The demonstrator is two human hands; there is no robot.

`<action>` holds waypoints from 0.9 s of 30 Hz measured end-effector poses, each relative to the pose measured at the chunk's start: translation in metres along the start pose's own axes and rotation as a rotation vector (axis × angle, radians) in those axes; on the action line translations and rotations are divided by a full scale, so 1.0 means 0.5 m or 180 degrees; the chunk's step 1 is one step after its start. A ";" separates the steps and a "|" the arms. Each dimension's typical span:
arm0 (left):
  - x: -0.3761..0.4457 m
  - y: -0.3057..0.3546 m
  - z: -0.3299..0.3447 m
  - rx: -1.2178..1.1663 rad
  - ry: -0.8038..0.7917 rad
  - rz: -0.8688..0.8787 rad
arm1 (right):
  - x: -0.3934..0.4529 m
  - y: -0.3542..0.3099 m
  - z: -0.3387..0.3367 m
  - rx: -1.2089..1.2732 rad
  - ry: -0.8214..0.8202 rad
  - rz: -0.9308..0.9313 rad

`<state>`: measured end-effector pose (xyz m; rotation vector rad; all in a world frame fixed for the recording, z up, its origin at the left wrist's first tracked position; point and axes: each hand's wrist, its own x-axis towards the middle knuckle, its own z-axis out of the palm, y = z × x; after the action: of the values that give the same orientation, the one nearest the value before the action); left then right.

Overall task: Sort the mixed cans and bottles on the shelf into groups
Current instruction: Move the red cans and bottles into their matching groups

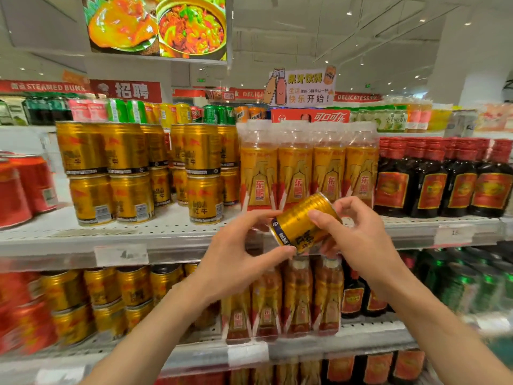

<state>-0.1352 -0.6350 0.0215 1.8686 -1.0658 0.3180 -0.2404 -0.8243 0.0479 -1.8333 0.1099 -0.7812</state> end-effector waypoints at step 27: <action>-0.109 -0.246 -0.441 0.0772 0.1758 -0.0730 | 0.103 -0.159 0.472 -0.2725 -0.0091 -0.1417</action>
<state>-0.0259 -0.4014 0.0332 1.9269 -0.4489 0.8009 -0.0916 -0.6236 0.0943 -2.7351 0.0111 -1.1213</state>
